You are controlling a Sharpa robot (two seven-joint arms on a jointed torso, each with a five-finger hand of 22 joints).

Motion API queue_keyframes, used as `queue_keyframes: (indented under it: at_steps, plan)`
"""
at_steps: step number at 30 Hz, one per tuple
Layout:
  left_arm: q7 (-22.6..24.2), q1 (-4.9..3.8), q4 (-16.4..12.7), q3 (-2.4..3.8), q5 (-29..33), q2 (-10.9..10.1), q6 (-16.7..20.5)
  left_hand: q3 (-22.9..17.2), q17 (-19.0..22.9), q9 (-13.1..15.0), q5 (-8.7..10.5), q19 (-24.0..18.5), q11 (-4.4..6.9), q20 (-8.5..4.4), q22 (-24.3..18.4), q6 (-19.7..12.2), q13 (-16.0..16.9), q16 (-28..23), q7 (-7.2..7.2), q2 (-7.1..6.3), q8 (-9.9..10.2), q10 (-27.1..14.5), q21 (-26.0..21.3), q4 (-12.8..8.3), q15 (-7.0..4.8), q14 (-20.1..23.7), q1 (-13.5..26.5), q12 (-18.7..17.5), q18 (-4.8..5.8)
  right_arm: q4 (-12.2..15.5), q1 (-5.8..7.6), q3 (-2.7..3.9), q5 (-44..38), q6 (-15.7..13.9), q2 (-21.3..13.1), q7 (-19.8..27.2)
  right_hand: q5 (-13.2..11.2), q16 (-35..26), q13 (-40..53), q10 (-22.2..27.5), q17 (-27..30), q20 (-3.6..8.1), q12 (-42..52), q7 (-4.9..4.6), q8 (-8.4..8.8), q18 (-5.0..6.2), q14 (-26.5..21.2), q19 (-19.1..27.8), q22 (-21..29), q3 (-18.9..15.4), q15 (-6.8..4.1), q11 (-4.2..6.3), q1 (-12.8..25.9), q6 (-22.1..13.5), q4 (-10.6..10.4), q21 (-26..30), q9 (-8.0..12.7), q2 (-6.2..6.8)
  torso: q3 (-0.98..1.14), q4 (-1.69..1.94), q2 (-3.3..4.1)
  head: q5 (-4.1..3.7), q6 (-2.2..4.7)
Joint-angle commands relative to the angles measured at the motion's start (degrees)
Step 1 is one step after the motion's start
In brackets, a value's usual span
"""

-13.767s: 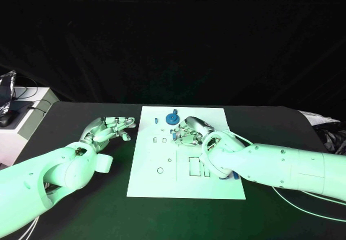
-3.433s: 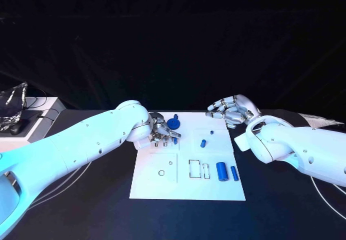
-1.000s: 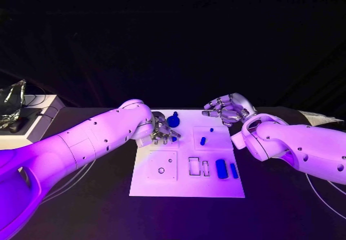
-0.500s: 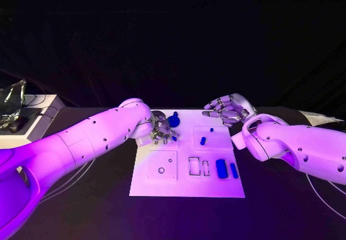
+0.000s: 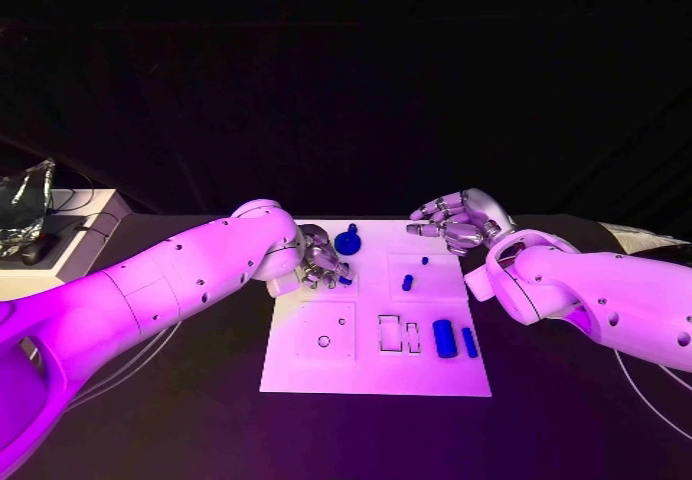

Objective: Assemble the parts on the task board

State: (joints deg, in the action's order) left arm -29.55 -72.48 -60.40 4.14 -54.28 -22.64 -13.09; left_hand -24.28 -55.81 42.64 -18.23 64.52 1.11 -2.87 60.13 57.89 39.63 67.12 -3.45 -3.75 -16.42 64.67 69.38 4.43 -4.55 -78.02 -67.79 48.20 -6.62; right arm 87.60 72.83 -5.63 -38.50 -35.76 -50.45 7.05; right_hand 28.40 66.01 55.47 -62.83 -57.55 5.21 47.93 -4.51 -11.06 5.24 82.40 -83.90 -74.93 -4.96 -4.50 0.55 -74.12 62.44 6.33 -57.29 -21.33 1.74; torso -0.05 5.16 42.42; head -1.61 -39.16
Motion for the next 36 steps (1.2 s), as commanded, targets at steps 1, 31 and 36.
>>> queue_keyframes:
  at_steps: [1, 31, 36]
  plan:
    - [0.8, 0.0, -1.0, 0.03, 2.9, -0.5, 1.5, -8.0, -0.5, 3.1, -1.95, 0.9, 0.76, -0.12, 0.7, 1.3, -0.1, 0.5, 0.64, -0.67, -0.3, 1.4, 0.6, -8.0, -0.07, -0.8, 0.5, -0.2, 0.21, 0.1, -0.08, 0.01, -0.3, 0.7, -0.1, 0.3, 0.1, 0.3, 0.0, -0.3, 0.0, -0.12, -0.2, -0.11, 0.33, -0.33, 0.3, -2.7, -7.6, 0.1, 0.22, -0.1, 0.1, 0.1, 0.2, -0.2, 0.1, 0.23, -0.03, 0.1, -0.13, 0.14, 0.0]
    - [-3.5, -0.03, -7.2, -0.42, 0.1, -4.8, 7.7, -11.3, -1.4, 10.1, -18.02, 4.6, 3.04, -2.48, 3.9, 4.2, -0.5, 1.2, 2.95, -3.54, -3.3, 7.0, 1.1, -11.5, -2.06, -3.2, 7.3, 0.8, 1.12, -0.8, -0.29, 0.01, 0.4, 0.5, -0.3, 0.5, 0.4, 0.3, 0.1, -0.4, -0.1, -0.19, -0.3, -0.2, 1.04, -0.27, 0.3, -2.7, -7.6, -0.3, 0.28, -0.18, 1.0, 0.2, -0.5, -0.1, 0.3, 0.42, 0.27, 0.61, -1.16, 1.02, -0.5]
    - [-3.8, 0.0, -6.2, -1.02, -2.1, -3.6, 8.4, -11.3, -1.2, 10.3, -18.42, 4.7, 3.08, -2.5, 4.1, 4.2, -0.7, 1.2, 2.98, -3.59, -3.4, 7.0, 1.2, -11.5, -2.1, -3.2, 7.3, 1.0, 1.13, -0.9, -0.3, 0.01, 0.5, 0.5, -0.2, 0.6, 0.4, 0.3, 0.1, -0.4, -0.1, -0.19, -0.3, -0.2, 1.04, -0.27, 0.3, -2.7, -7.6, -0.3, 0.28, -0.18, 1.0, 0.2, -0.5, -0.1, 0.3, 0.42, 0.26, 0.57, -0.99, 1.09, -0.61]
